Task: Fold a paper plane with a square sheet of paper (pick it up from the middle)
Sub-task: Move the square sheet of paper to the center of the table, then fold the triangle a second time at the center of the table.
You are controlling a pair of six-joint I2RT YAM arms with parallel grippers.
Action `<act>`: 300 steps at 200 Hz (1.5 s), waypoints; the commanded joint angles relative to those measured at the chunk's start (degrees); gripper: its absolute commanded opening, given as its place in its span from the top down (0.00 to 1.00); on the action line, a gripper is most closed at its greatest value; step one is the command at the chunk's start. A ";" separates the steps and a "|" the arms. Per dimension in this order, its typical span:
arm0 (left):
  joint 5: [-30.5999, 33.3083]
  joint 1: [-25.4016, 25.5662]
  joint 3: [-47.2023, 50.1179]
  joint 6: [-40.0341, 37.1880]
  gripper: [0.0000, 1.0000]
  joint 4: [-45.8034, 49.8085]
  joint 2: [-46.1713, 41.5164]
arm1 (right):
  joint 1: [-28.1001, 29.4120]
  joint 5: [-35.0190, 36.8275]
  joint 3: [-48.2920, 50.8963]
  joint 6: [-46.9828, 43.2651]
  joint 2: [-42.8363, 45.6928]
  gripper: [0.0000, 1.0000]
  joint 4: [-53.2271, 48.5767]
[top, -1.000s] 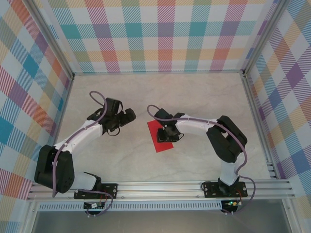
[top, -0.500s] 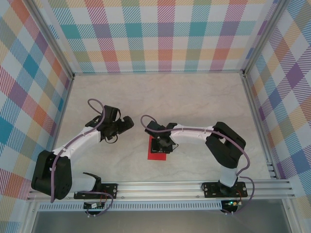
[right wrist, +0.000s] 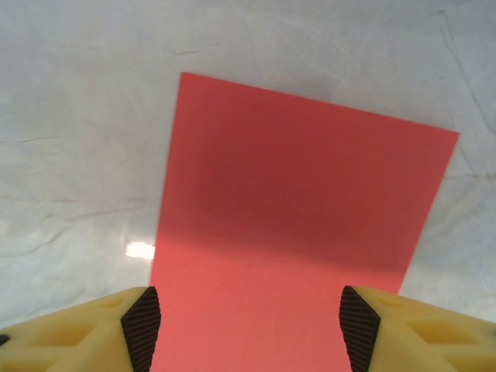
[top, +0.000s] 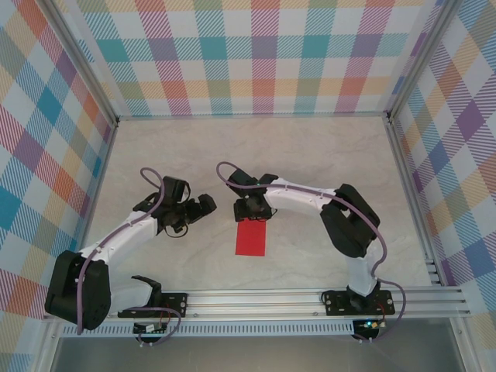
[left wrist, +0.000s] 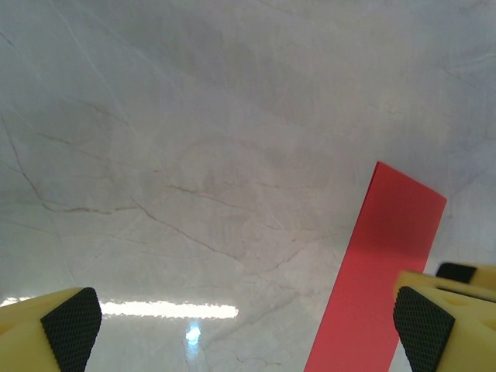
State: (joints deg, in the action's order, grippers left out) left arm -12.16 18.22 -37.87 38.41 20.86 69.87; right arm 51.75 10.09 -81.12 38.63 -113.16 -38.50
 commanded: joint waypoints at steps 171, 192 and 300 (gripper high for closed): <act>-13.32 16.71 8.80 13.32 0.25 -14.06 1.71 | -8.00 -9.87 9.22 1.91 -4.42 0.40 4.84; -14.02 18.78 9.94 15.82 0.26 -16.52 2.45 | -8.49 -10.09 9.86 2.06 -4.69 0.41 5.04; -15.90 22.63 8.87 17.84 0.36 -20.46 8.99 | -9.12 -10.97 10.96 2.31 -4.78 0.43 5.98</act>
State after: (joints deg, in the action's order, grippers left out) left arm -26.57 39.75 -28.23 55.96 2.00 77.62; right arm 43.48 -4.01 -74.19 40.27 -112.73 -31.31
